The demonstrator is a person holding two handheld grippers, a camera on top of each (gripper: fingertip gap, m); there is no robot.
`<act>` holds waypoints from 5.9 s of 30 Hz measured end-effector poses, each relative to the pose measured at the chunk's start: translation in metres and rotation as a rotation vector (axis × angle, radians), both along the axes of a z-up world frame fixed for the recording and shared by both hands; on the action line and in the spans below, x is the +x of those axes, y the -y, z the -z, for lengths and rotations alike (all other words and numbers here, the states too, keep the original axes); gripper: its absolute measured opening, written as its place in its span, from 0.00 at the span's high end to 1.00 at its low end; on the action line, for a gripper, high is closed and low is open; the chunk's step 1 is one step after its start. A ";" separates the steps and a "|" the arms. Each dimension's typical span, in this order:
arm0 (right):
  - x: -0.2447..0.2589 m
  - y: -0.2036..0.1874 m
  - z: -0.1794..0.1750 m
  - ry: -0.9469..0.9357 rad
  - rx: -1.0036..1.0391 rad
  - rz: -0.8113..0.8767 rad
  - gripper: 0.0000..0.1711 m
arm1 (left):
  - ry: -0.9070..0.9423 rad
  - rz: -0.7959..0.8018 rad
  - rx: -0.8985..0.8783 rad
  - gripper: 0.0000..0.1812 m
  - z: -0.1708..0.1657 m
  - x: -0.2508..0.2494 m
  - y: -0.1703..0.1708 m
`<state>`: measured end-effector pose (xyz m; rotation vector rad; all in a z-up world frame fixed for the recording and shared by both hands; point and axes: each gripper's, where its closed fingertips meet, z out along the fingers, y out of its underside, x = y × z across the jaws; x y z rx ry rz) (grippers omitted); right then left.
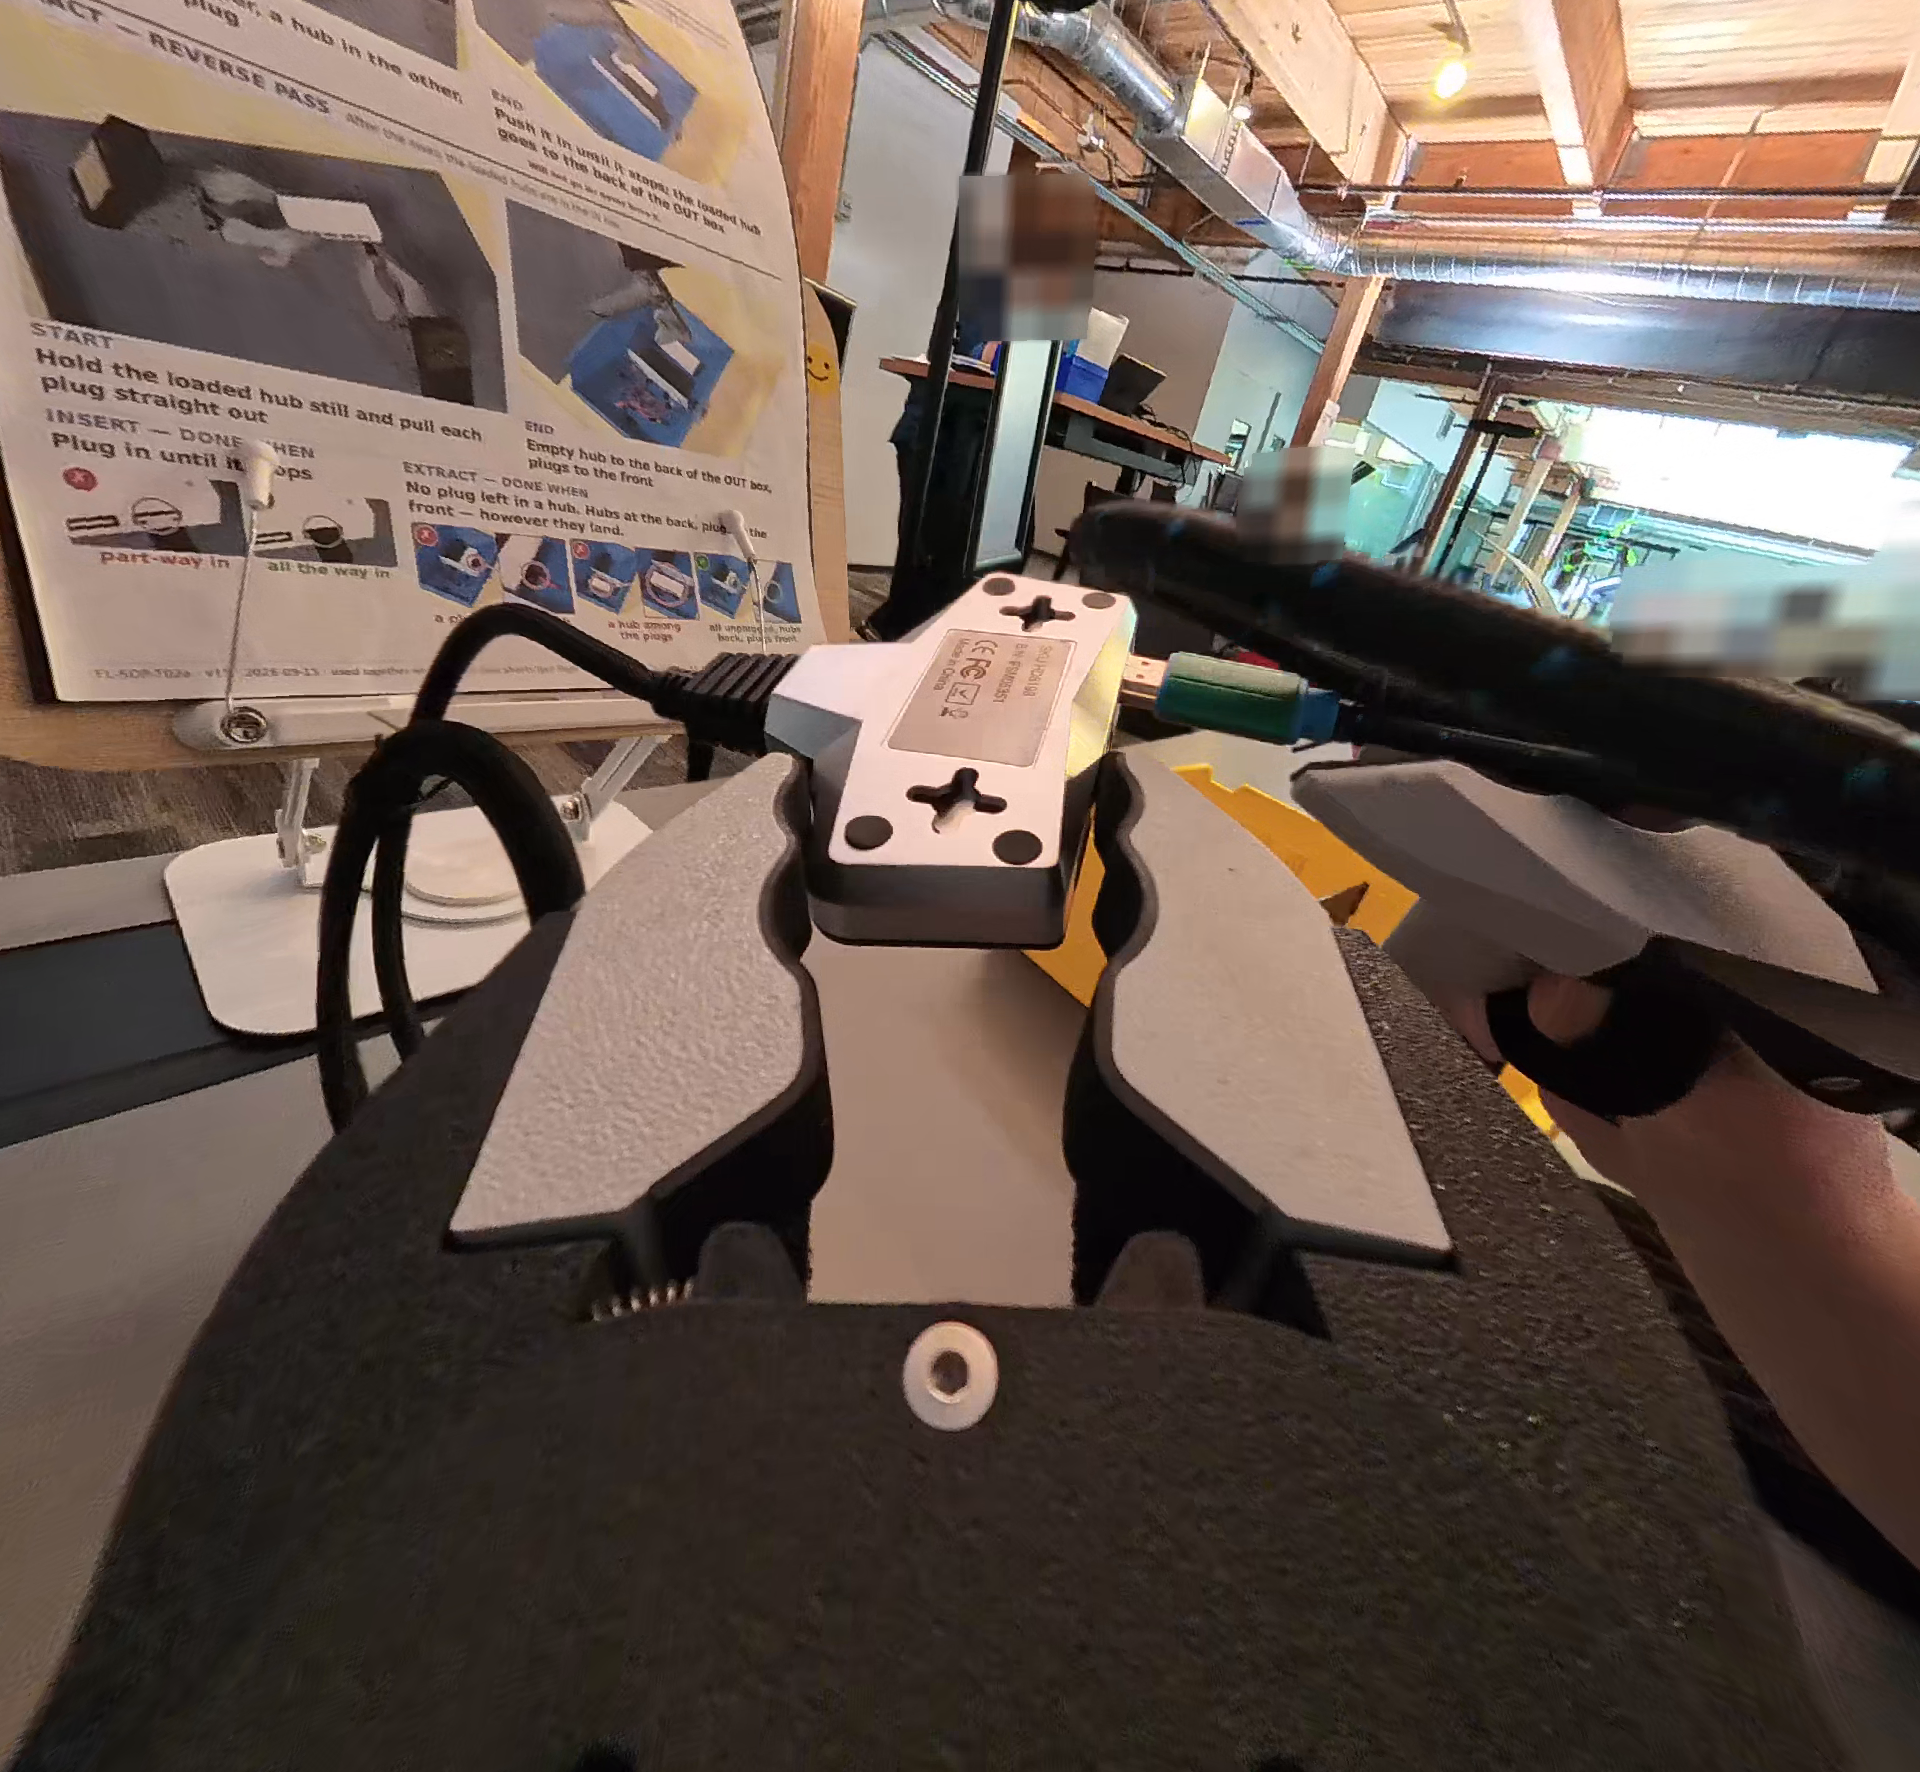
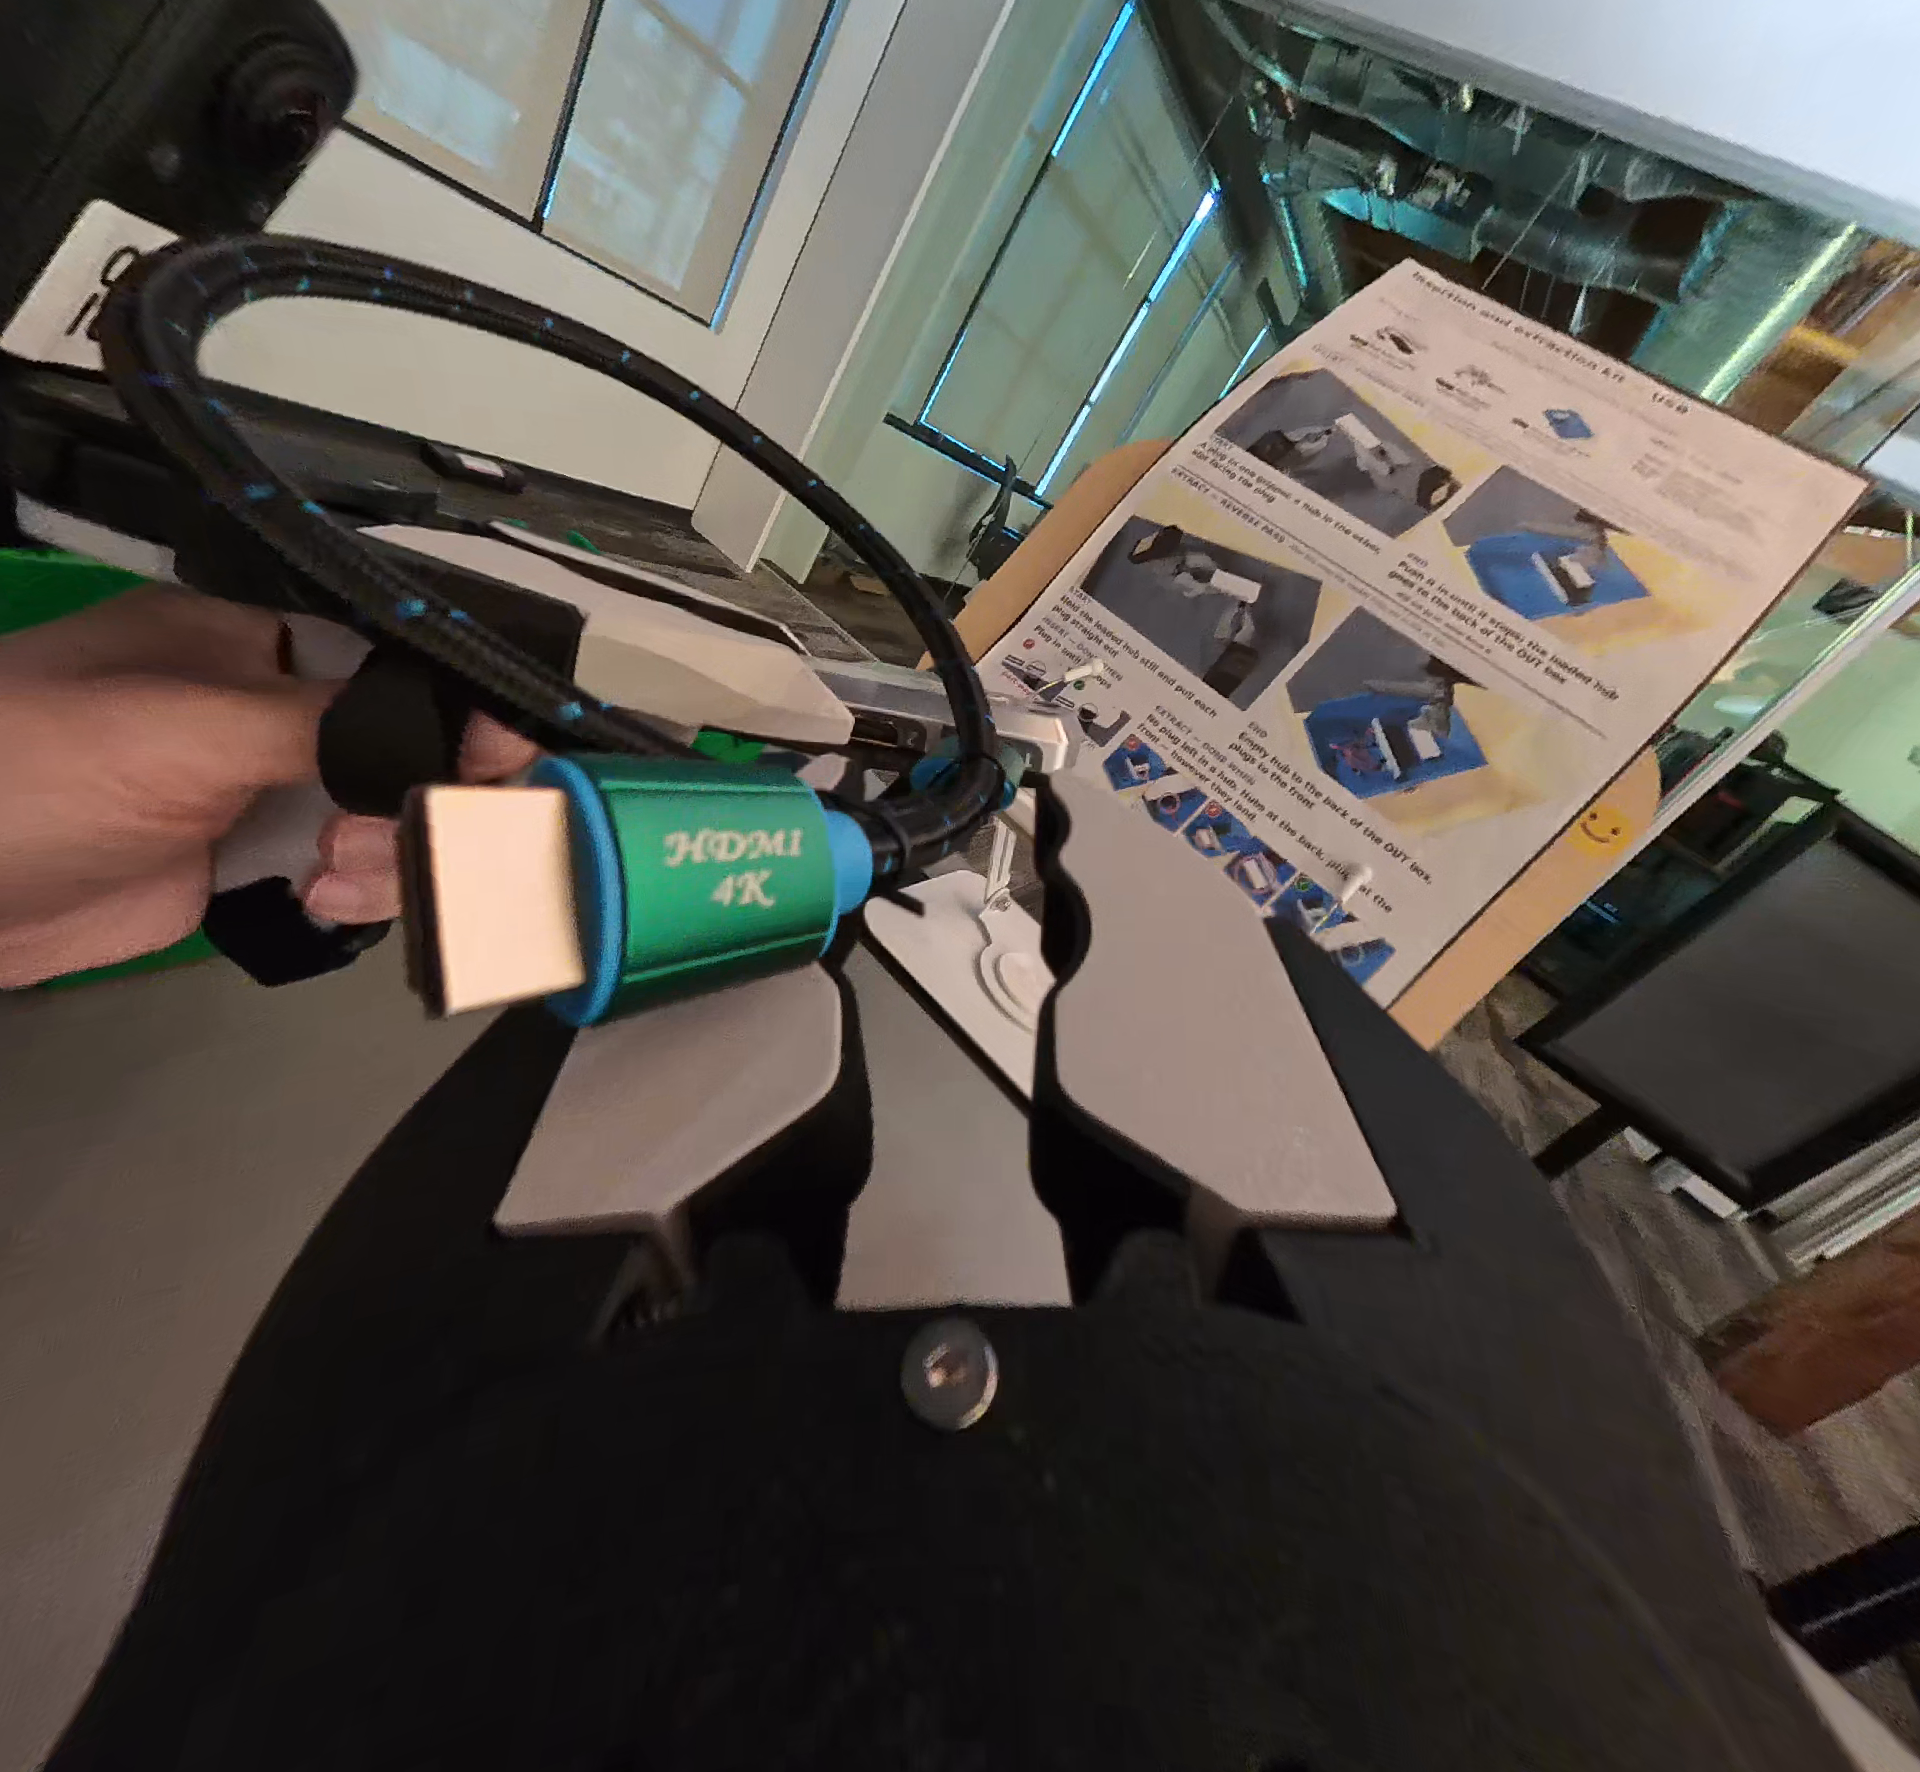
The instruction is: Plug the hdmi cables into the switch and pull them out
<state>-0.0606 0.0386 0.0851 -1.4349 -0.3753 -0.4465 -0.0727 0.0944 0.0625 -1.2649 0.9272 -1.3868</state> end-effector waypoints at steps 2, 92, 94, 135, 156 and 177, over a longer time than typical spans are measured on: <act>0.001 0.001 -0.001 -0.025 0.011 0.004 0.86 | 0.014 -0.011 0.010 0.71 -0.002 -0.001 0.002; -0.034 0.067 -0.061 0.309 0.513 -0.123 0.89 | 0.335 -0.033 0.650 0.73 -0.076 -0.051 0.086; -0.036 0.070 -0.063 0.283 0.530 -0.136 0.89 | 0.333 -0.017 0.635 0.73 -0.077 -0.052 0.089; -0.051 0.102 -0.081 0.500 0.664 -0.101 0.89 | 0.352 -0.065 0.791 0.73 -0.100 -0.069 0.124; -0.023 0.053 -0.064 -0.084 0.383 -0.172 0.88 | 0.215 -0.266 0.751 0.73 -0.089 -0.055 0.079; 0.000 0.059 -0.073 -0.309 0.271 -0.312 0.92 | 0.246 -0.142 0.505 0.88 -0.082 -0.049 0.079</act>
